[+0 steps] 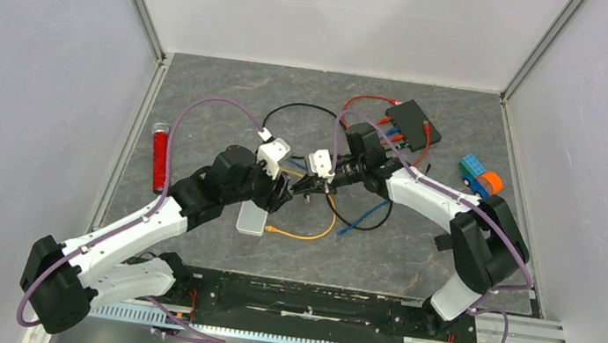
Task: Insert the plug into the switch port
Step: Pick up the connector from the center of the board, then insert the connector into the switch port.
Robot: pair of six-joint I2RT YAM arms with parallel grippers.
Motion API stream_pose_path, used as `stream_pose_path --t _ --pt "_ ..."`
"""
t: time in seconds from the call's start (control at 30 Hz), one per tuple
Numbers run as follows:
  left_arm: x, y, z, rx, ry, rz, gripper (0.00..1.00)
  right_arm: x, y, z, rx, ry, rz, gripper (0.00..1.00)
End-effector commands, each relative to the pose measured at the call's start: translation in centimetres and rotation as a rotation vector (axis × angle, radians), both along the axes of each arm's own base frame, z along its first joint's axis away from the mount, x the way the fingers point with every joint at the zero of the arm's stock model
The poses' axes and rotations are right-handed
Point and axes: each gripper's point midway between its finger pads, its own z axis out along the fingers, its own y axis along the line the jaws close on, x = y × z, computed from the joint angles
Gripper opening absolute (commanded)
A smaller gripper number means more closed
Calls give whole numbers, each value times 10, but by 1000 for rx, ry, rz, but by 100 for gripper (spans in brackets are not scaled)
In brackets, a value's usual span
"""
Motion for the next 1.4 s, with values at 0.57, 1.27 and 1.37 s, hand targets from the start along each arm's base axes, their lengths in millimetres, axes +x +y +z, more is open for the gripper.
stream_pose_path --t 0.57,1.27,1.37 --pt "78 108 25 -121 218 732 78 50 -24 -32 -107 -87 -603 0" --pt "44 106 -89 -69 742 692 62 1 9 -91 -185 -112 -754 0" --pt "38 114 -95 -35 740 712 62 -9 21 -97 -194 -107 -714 0"
